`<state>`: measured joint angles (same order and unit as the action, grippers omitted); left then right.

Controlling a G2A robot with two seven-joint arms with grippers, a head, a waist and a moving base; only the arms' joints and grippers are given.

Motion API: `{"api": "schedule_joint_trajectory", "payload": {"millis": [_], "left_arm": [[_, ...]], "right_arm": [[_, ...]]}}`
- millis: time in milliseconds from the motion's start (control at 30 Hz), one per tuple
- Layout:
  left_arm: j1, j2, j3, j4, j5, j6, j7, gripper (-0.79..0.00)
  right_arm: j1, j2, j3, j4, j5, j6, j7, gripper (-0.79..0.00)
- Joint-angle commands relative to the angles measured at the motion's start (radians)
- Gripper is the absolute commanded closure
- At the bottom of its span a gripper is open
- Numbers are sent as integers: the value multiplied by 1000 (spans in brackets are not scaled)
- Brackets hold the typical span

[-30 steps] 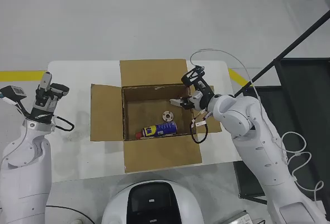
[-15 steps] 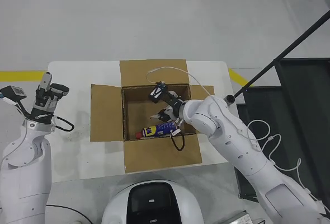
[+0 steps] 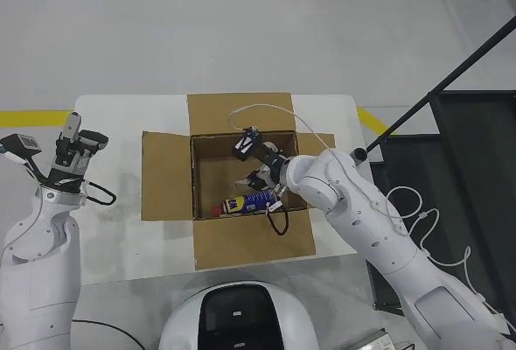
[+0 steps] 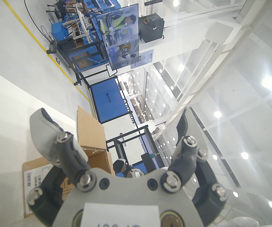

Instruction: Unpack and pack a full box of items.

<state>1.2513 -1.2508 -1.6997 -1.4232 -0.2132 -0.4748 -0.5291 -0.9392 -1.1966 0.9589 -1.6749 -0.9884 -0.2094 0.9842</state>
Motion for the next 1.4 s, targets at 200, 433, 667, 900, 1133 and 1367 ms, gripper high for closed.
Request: {"api": "schedule_joint_trajectory", "payload": {"millis": [200,433,667,900,1133,1367], "left_arm": [[0,0,0,0,0,0,0,-785],[0,0,0,0,0,0,0,-785],[0,0,0,0,0,0,0,-785],[0,0,0,0,0,0,0,-785],[0,0,0,0,0,0,0,-785],[0,0,0,0,0,0,0,-785]], "right_arm": [[0,0,0,0,0,0,0,-785],[0,0,0,0,0,0,0,-785],[0,0,0,0,0,0,0,-785],[-1,-4,-12,21,4,11,-5,-785],[79,-36,-74,180,154,45,67,-785],[160,-73,-131,355,191,191,89,-785]]}}
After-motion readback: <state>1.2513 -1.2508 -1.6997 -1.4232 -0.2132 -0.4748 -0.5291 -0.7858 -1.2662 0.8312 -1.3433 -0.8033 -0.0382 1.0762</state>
